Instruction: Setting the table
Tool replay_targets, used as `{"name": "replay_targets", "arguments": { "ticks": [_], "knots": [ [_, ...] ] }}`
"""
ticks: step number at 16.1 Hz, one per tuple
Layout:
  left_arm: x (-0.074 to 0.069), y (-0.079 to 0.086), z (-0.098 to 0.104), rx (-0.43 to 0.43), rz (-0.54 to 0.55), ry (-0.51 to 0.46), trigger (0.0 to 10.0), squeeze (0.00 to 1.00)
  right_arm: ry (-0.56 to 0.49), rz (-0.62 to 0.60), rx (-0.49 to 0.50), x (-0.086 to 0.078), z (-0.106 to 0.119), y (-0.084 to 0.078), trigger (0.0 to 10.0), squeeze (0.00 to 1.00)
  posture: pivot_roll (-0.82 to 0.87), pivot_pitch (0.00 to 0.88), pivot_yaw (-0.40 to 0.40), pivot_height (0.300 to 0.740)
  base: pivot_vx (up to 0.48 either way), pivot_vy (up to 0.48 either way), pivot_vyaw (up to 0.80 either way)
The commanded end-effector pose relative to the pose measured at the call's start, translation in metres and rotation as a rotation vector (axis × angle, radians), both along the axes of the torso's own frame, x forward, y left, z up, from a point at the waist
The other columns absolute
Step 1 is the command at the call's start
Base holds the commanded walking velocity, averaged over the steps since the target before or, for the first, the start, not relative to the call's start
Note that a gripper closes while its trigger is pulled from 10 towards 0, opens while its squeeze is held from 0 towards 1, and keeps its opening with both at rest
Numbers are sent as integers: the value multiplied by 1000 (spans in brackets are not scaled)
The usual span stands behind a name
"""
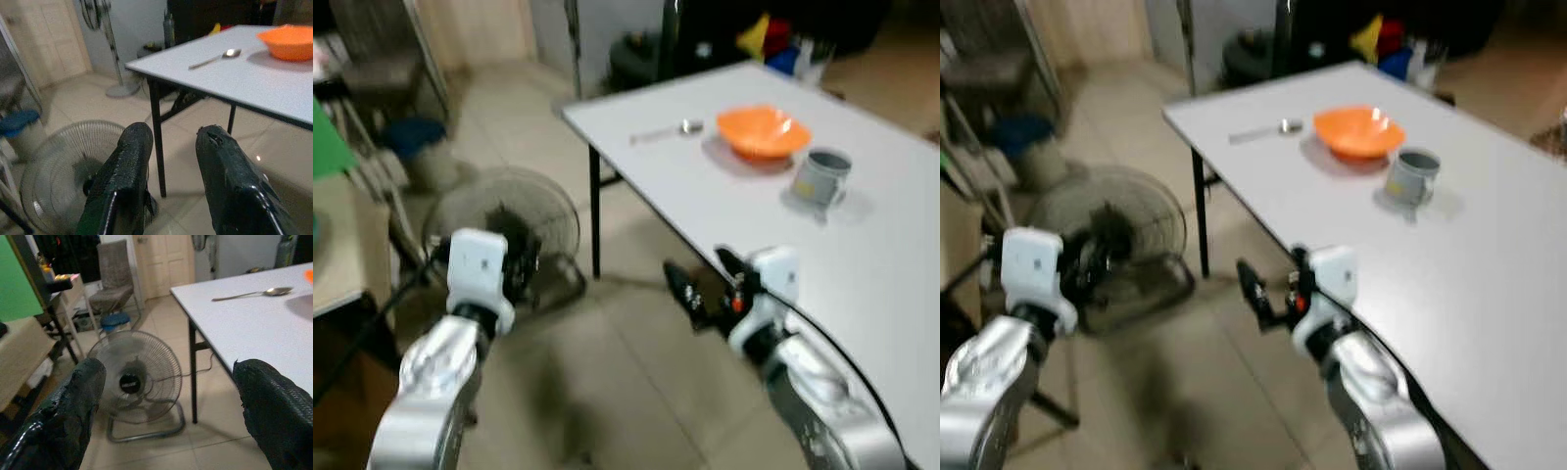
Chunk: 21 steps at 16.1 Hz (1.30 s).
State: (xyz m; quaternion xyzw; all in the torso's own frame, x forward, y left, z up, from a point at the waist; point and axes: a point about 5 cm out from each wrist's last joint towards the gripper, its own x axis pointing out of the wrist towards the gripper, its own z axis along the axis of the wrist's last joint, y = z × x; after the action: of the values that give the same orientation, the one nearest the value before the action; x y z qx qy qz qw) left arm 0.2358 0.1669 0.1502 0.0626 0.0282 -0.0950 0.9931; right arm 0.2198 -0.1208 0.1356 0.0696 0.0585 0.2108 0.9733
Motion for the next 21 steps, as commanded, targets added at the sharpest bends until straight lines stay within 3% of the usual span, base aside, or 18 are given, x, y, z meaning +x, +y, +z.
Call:
{"name": "replay_targets", "arguments": {
  "ticks": [1, 12, 15, 21],
  "knots": [
    [-1, 1, 4, 13, -8, -13, 10000, 0, -6, -11, -3, 2, 1, -2, 10000, 0, 177, 0, 16, 727, 0, 334, 800],
    [-1, 4, 6, 24, -13, -16, 10000, 0, -2, -4, 16, 0, 0, 2, 10000, 0, 187, 0, 18, 727, 0, 332, 800],
    [-1, 4, 7, 25, -7, -19, 10000, 0, 1, -7, 23, 1, -1, 3, 10000, 0, 188, 0, 19, 727, 0, 0, 800],
    [4, 6, 12, 22, -16, -29, 10000, 0, 16, -56, 97, 6, 2, 3, 10000, 0, 202, 0, 28, 727, 86, 0, 0]
  ]
}}
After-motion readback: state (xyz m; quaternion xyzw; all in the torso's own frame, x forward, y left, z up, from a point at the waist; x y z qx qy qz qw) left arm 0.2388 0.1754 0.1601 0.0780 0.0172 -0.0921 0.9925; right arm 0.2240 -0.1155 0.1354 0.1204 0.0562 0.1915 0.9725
